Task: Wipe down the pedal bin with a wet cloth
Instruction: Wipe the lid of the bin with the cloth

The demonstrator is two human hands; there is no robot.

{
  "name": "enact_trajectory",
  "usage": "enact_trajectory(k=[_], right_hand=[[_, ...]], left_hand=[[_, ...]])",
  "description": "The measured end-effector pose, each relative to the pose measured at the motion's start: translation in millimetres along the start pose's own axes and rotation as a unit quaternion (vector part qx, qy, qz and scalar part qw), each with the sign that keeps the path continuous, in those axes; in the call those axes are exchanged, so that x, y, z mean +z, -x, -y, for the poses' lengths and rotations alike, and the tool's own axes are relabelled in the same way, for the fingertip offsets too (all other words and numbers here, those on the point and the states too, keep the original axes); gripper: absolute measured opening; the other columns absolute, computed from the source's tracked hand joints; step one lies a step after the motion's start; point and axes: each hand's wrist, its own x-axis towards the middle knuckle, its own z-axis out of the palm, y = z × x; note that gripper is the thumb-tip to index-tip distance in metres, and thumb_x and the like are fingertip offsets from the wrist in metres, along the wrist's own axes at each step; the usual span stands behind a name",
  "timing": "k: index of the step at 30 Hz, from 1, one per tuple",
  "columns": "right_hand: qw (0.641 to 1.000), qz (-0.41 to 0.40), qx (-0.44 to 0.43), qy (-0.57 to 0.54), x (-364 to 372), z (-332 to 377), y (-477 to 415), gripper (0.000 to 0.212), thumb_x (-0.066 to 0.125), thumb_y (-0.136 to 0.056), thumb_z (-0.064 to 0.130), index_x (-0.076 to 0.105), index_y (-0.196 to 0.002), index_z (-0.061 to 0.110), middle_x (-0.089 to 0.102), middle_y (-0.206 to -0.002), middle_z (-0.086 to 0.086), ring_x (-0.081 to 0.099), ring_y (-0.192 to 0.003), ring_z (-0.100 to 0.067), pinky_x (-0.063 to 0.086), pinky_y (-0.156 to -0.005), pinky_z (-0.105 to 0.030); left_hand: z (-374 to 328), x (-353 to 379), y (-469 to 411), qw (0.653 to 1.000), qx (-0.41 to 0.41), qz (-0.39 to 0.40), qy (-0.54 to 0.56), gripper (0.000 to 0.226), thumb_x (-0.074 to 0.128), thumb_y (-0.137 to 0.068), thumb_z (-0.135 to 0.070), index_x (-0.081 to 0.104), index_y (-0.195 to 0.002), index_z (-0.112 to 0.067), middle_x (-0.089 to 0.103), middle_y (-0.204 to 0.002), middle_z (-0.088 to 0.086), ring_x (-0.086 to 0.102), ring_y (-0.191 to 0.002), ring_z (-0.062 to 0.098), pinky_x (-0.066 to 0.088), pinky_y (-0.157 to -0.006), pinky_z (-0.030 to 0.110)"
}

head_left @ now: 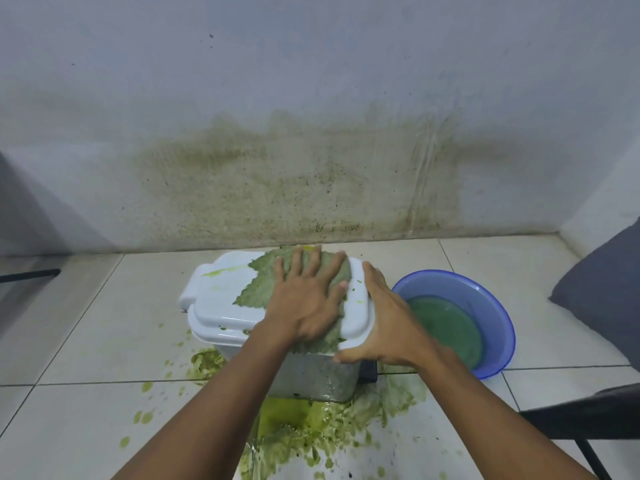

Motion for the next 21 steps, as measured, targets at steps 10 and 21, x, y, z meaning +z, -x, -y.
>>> enact_trajectory(k=[10, 21], right_hand=[[0.999, -0.005, -0.017, 0.029, -0.7, -0.6, 1.4, 0.158, 0.087, -0.042, 0.073, -0.013, -0.157, 0.032, -0.009, -0.165, 0.021, 0.002, -0.153, -0.004, 0.023, -0.123, -0.037], [1.0, 0.0, -0.016, 0.022, -2.8, -7.0, -0.3, 0.158, 0.089, -0.041, 0.067, -0.007, -0.159, 0.026, -0.003, -0.167, 0.015, 0.002, -0.153, -0.003, 0.024, -0.123, -0.037]], left_hand=[[45.4, -9.1, -0.9, 0.997, -0.078, -0.003, -0.004, 0.059, 0.016, -0.104, -0.057, 0.001, -0.16, -0.042, -0.004, -0.17, -0.003, -0.012, -0.156, 0.021, -0.01, -0.124, 0.051], [19.3, 9.0, 40.3, 0.996, 0.09, -0.025, -0.005, 0.057, 0.01, -0.104, -0.058, 0.0, -0.158, -0.044, -0.006, -0.167, -0.016, -0.015, -0.154, 0.008, -0.01, -0.126, 0.041]])
